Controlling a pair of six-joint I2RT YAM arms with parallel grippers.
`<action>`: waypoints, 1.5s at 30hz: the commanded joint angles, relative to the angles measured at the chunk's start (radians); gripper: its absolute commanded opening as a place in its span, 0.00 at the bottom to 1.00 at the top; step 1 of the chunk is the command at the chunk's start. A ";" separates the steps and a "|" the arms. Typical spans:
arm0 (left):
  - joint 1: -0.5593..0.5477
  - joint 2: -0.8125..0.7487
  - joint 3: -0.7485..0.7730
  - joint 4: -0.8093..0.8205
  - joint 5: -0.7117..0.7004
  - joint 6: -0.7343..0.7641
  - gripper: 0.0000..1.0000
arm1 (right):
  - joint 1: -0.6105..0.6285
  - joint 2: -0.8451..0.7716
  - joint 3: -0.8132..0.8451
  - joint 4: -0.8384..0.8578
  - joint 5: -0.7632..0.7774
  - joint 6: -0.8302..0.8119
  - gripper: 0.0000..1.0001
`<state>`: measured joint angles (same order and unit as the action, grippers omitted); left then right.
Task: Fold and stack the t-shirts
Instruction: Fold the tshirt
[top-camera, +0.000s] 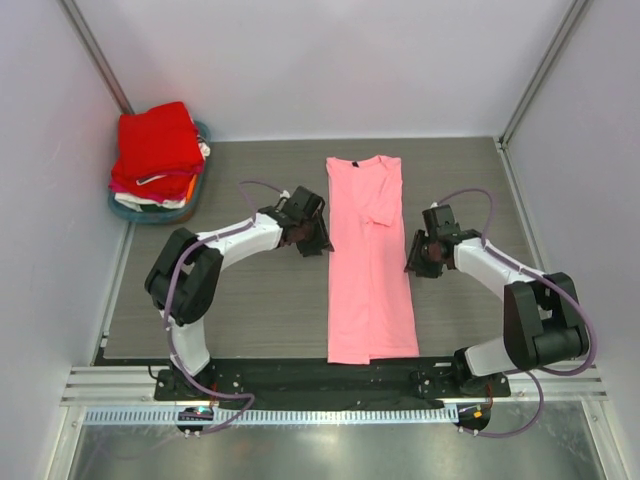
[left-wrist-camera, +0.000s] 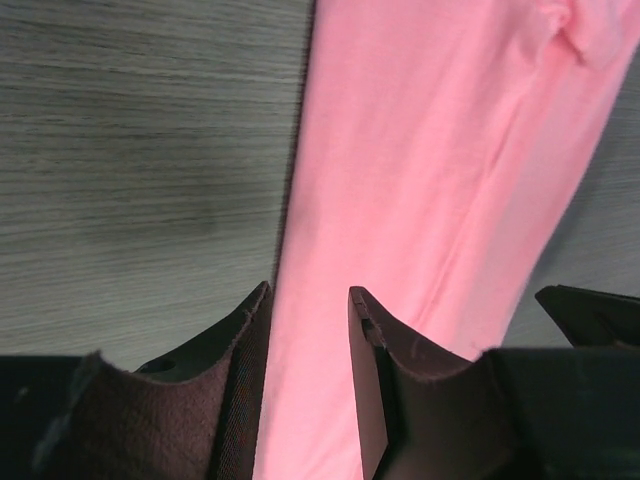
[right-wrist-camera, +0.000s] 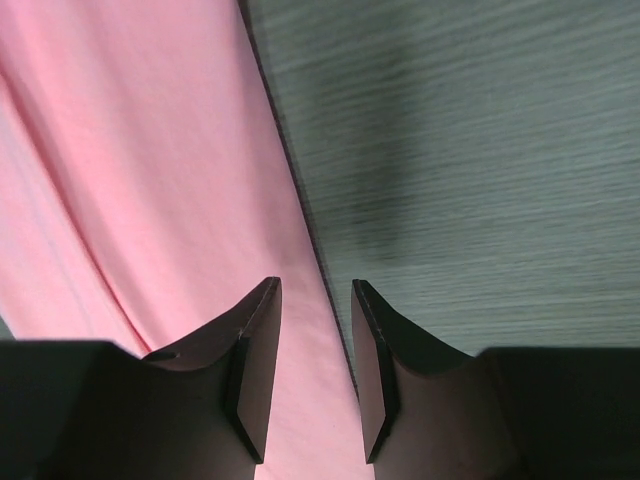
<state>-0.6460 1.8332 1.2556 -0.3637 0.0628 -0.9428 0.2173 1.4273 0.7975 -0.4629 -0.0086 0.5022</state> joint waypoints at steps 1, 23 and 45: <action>0.000 0.026 0.036 0.025 0.000 -0.008 0.38 | 0.007 -0.004 -0.029 0.099 -0.059 0.010 0.40; 0.022 0.258 0.199 -0.014 -0.023 -0.002 0.12 | 0.008 0.185 0.049 0.141 -0.041 -0.022 0.18; 0.126 0.240 0.317 -0.078 -0.055 0.111 0.48 | 0.022 0.171 0.111 0.098 -0.027 0.018 0.48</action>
<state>-0.4938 2.1826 1.6344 -0.4004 0.0395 -0.8799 0.2260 1.7065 0.9764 -0.3000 -0.0605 0.5220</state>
